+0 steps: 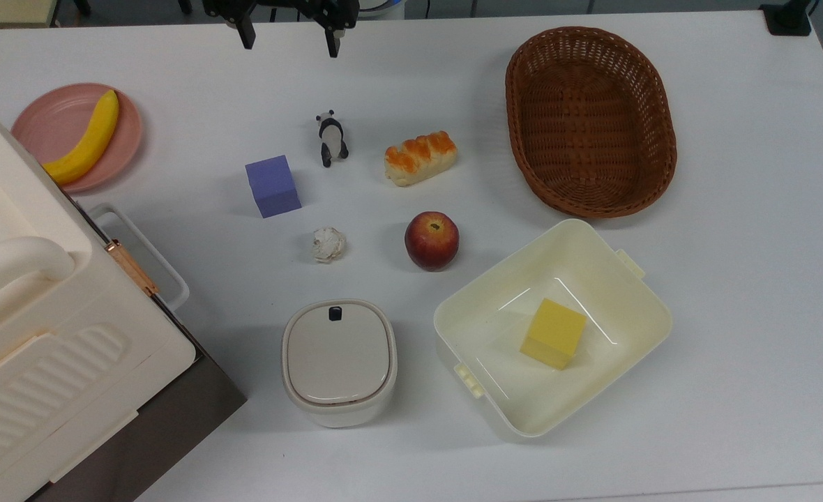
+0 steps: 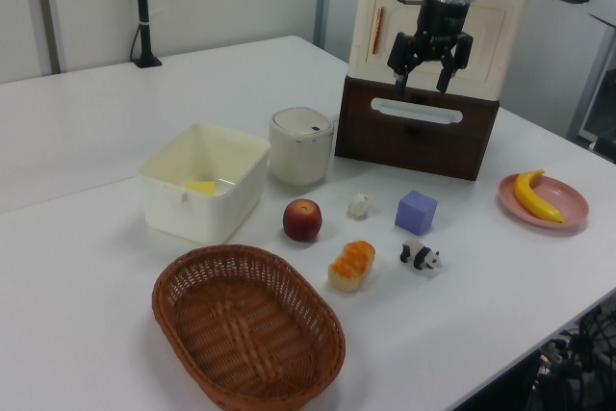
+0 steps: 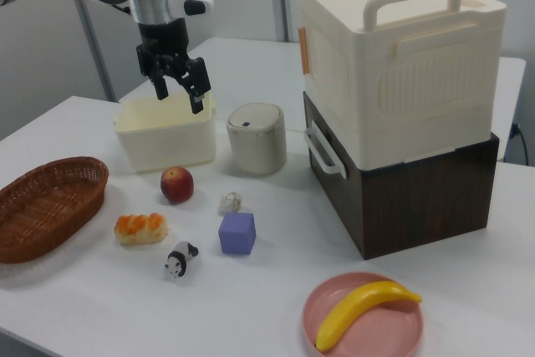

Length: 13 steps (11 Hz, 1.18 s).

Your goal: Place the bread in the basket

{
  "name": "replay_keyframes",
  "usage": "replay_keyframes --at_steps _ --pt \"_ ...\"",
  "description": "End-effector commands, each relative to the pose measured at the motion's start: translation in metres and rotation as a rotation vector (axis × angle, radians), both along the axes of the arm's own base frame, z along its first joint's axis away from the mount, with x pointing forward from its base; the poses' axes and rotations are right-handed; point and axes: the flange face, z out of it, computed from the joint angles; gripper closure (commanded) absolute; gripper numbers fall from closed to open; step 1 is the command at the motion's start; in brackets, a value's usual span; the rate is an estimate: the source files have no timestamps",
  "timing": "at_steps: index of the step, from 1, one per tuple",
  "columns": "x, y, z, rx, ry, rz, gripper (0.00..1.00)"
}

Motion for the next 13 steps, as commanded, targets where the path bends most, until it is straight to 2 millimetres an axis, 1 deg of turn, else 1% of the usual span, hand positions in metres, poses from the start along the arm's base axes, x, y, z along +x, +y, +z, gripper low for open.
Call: replay_keyframes --at_steps 1,7,10,13 --pt "-0.0186 0.01 0.0096 0.023 -0.019 0.028 0.0" --pt "-0.0187 0.0094 0.0096 0.025 -0.019 0.018 0.0" --pt "-0.0189 0.0094 0.006 0.025 -0.011 0.012 0.0" --pt "-0.0157 0.0039 0.0029 0.024 0.003 0.001 0.0"
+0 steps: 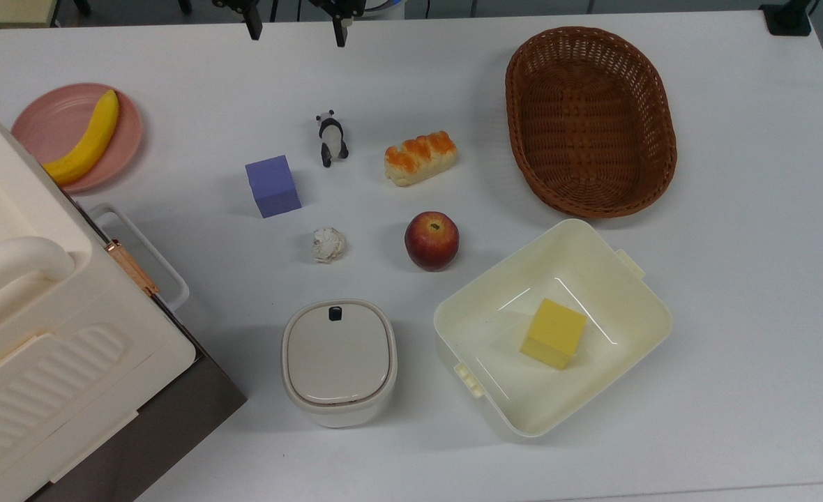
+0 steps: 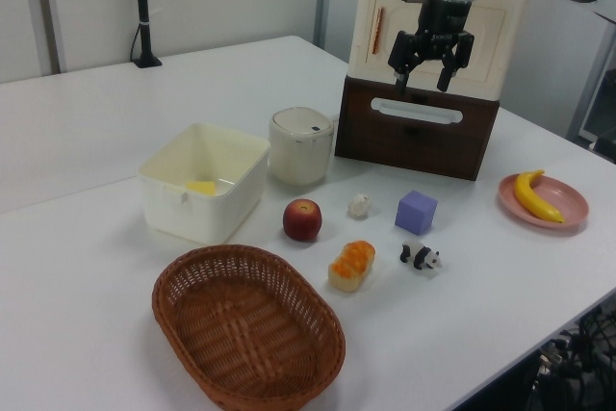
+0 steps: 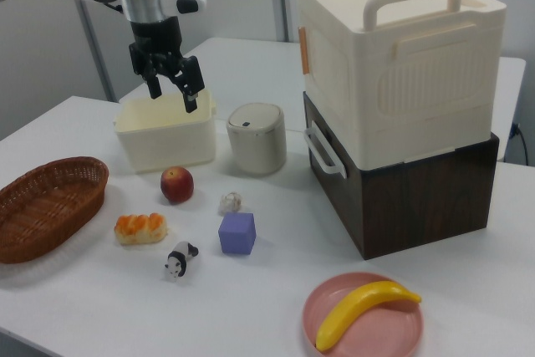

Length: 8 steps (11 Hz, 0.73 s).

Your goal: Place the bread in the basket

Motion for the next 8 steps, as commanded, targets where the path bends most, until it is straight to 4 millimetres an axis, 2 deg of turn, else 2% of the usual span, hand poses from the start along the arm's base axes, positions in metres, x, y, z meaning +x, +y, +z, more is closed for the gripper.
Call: replay_keyframes --at_steps 1,5,8 --pt "-0.007 -0.002 -0.001 0.019 0.006 -0.011 0.0" --pt "-0.01 0.0 -0.005 0.023 0.05 -0.008 0.0" --pt "-0.005 0.009 -0.015 0.02 0.073 0.009 0.0"
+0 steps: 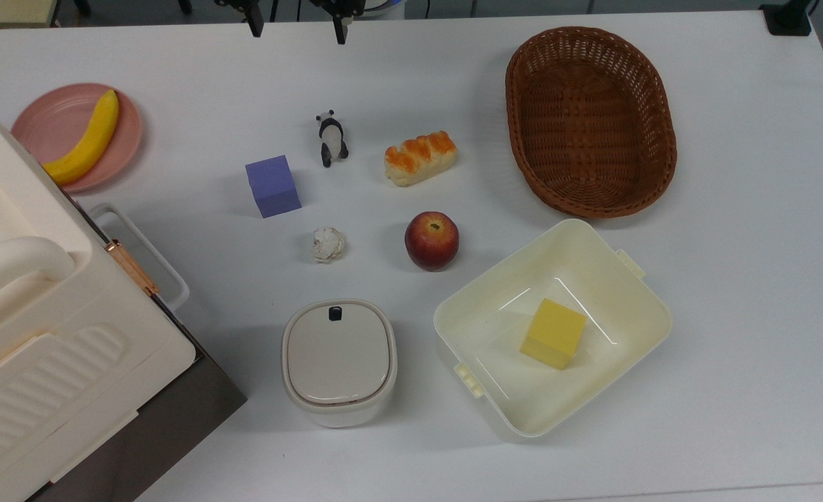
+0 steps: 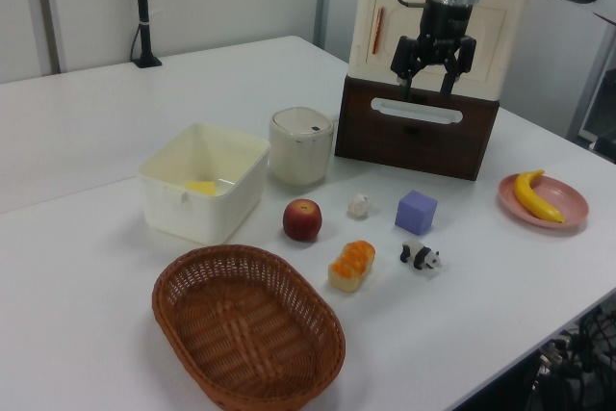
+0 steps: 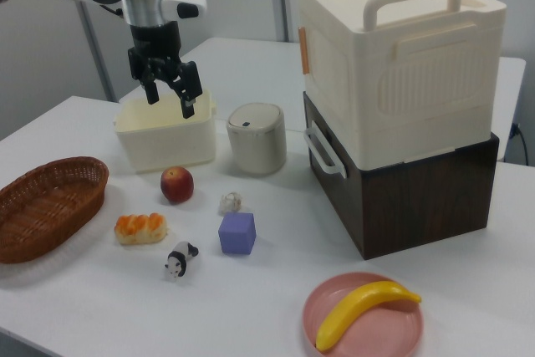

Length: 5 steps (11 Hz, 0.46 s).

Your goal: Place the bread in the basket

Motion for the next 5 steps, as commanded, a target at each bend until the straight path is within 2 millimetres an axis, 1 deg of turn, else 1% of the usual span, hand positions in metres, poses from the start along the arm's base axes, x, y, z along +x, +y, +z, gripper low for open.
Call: replay_keyframes --at_steps 1,2,4,5 --pt "-0.0041 0.0097 -0.0088 0.019 0.026 0.022 0.0" --pt "-0.0044 0.0159 -0.0116 0.019 0.026 0.037 0.0" --pt "-0.005 0.0151 -0.011 0.022 0.024 0.025 0.0" --pt "-0.0094 0.0156 -0.0137 0.023 0.033 0.019 0.0"
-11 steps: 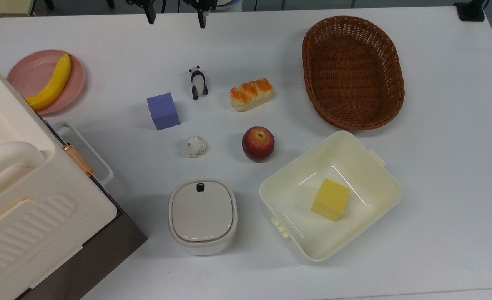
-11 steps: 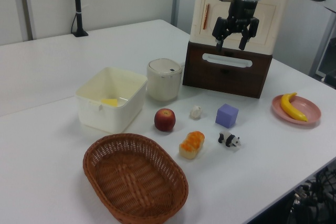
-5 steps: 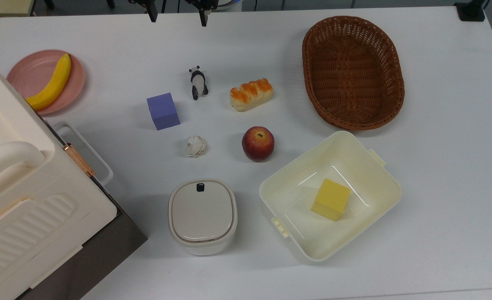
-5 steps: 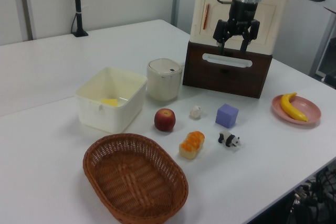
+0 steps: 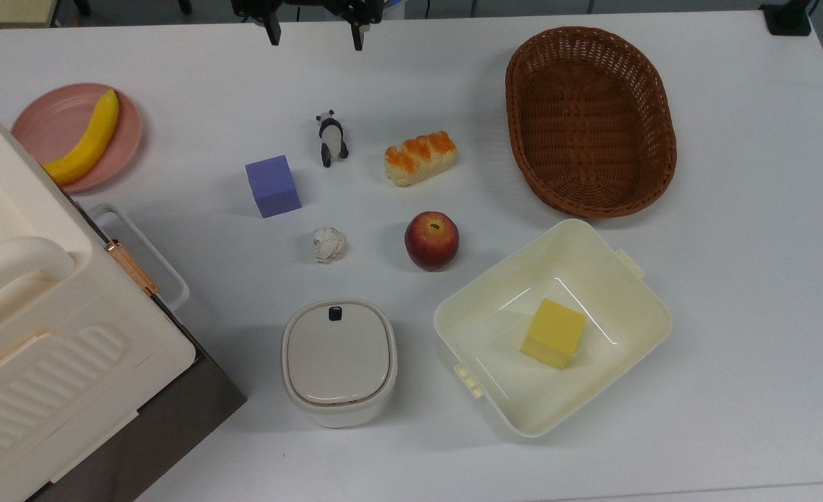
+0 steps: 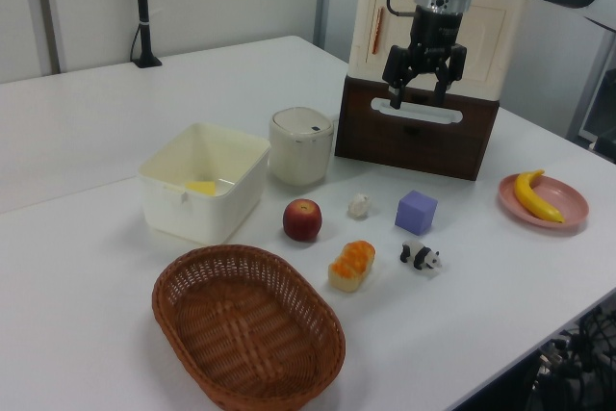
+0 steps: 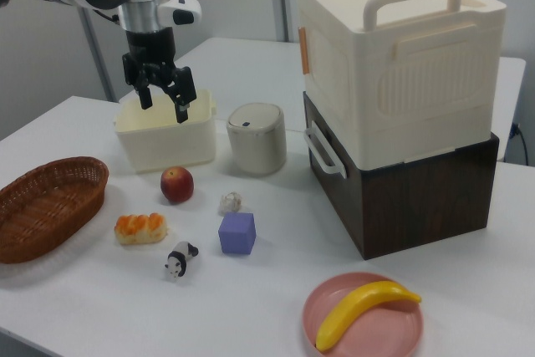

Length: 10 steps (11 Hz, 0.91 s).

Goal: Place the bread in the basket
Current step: 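Move the gripper over the bread roll with orange topping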

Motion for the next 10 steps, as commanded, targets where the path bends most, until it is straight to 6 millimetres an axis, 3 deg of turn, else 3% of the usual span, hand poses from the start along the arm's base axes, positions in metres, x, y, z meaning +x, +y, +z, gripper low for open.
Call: replay_keyframes --at_steps 1,6,8,10 --pt "-0.021 0.006 -0.004 0.025 0.019 -0.028 0.0" --pt "-0.049 0.031 -0.035 0.022 -0.085 -0.293 0.0" --pt "-0.052 0.035 -0.046 0.027 -0.098 -0.408 0.0" --pt "-0.053 0.052 -0.061 0.038 -0.085 -0.496 0.0"
